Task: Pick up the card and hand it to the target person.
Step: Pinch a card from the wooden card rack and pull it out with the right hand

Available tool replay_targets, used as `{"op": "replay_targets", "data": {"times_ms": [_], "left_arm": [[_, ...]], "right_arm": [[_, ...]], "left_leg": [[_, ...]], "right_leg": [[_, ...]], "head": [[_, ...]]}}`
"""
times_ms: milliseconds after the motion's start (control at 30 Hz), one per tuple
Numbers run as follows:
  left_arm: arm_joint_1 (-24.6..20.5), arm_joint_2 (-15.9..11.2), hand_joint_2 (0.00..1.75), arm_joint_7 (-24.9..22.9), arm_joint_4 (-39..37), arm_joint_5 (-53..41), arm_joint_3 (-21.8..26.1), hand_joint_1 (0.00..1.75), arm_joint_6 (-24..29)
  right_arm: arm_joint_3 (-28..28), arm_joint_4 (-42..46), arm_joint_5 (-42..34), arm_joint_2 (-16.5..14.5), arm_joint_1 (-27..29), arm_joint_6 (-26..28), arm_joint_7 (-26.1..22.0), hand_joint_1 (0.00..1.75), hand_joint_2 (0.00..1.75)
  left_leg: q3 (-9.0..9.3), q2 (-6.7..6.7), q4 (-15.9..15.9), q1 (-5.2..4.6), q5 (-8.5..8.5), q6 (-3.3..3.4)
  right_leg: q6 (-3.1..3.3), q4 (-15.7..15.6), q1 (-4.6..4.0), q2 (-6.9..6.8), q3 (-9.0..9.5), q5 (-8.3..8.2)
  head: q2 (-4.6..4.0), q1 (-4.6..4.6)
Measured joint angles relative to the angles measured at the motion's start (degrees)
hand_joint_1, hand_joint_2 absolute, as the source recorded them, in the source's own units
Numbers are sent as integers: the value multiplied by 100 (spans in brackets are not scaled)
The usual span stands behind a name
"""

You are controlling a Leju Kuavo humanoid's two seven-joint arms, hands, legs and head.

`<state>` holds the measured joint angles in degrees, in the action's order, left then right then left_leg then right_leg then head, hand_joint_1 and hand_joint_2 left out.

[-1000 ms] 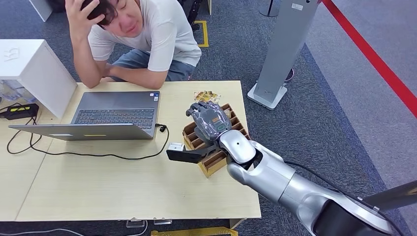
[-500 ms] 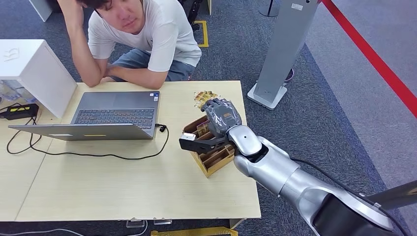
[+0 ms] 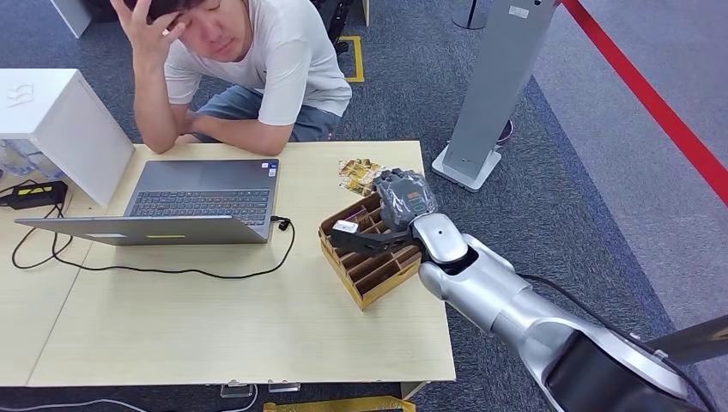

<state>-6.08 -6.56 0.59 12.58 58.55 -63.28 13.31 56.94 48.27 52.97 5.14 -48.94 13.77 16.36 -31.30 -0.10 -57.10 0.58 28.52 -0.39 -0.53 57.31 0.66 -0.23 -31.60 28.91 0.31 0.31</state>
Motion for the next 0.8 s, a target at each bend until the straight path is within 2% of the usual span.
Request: {"op": "replay_targets", "data": {"times_ms": [300,533,733,800], "left_arm": [[-10,0,0,-2,1,3,-13,0,4],[-9,0,0,0,0,43,-15,0,34],[-9,0,0,0,-1,46,-15,0,35],[-10,0,0,0,0,46,-15,0,35]], "right_arm": [[-31,-148,-29,-2,-4,28,-11,74,175],[-98,-203,-52,-13,-6,67,-26,99,175],[-126,-220,-59,-13,-6,79,-35,110,175],[-131,-226,-61,-13,-6,80,-39,105,175]], "left_leg": [[0,0,0,0,0,0],[0,0,0,0,0,0],[0,0,0,0,0,0],[0,0,0,0,0,0]], "right_leg": [[0,0,0,0,0,0],[0,0,0,0,0,0],[0,0,0,0,0,0],[0,0,0,0,0,0]], "head": [[0,-3],[0,-1],[0,-2],[0,-3]]}}
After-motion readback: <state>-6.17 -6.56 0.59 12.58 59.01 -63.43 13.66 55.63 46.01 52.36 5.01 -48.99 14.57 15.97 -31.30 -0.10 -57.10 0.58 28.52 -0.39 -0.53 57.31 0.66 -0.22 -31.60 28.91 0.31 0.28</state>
